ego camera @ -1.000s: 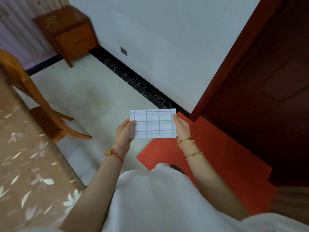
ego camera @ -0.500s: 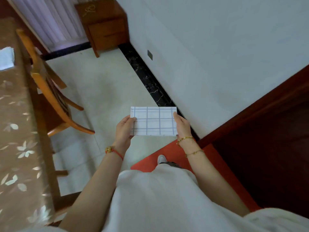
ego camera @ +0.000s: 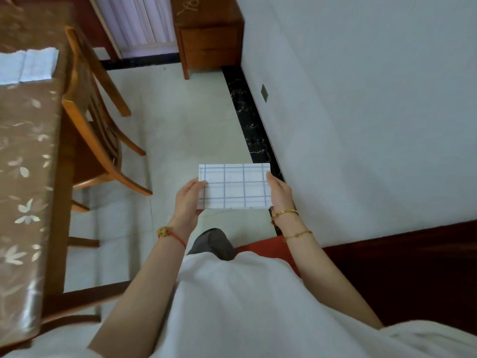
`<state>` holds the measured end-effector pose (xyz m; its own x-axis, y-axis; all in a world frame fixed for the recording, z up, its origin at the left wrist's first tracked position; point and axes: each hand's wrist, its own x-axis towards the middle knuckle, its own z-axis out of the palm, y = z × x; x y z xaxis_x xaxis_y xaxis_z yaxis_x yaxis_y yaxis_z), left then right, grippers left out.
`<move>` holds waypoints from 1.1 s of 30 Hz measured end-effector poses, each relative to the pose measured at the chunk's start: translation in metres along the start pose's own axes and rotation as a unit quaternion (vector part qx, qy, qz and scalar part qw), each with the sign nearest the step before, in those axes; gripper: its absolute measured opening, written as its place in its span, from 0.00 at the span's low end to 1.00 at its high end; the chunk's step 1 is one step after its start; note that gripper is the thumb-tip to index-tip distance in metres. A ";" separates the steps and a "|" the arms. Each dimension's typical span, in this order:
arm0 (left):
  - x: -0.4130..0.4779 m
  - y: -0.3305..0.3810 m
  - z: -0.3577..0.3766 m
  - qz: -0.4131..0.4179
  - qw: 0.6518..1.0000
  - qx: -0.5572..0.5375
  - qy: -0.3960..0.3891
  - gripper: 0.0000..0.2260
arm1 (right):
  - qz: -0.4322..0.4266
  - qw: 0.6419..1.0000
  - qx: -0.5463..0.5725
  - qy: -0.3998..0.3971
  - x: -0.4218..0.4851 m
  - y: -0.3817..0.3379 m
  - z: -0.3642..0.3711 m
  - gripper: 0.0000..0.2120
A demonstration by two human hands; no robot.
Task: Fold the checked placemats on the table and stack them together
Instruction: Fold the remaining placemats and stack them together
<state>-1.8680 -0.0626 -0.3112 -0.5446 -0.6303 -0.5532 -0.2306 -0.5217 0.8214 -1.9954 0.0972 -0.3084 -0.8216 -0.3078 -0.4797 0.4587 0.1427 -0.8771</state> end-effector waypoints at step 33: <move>0.358 0.239 -0.017 -0.014 0.996 -0.054 0.070 0.06 | 0.019 0.999 -0.037 -0.031 0.326 -0.174 0.277 0.13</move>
<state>-2.1044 -0.4227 -0.3153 -0.4204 -0.6841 -0.5961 -0.1528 -0.5942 0.7897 -2.2497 -0.2884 -0.3055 -0.7812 -0.3575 -0.5118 0.4608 0.2229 -0.8590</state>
